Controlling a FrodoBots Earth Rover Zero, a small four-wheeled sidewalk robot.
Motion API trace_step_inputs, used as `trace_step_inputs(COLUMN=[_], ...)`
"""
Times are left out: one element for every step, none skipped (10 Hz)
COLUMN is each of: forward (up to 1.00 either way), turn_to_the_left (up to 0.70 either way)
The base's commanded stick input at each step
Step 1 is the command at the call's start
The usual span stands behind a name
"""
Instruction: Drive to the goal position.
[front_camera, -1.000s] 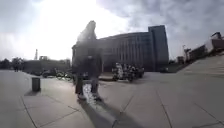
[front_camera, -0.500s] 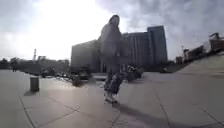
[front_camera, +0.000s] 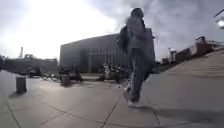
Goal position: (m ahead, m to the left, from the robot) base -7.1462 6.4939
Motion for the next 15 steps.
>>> trace_step_inputs(forward=[0.0,0.0,0.0,0.0,0.0,0.0,0.0,0.0,0.0,0.0,0.0,0.0,0.0,0.0,0.0], turn_to_the_left=[-0.7,-0.7,-0.7,-0.7,-0.7,-0.7,-0.7,-0.7,-0.7,-0.7,-0.7,-0.7,-0.7,-0.7,-0.7])
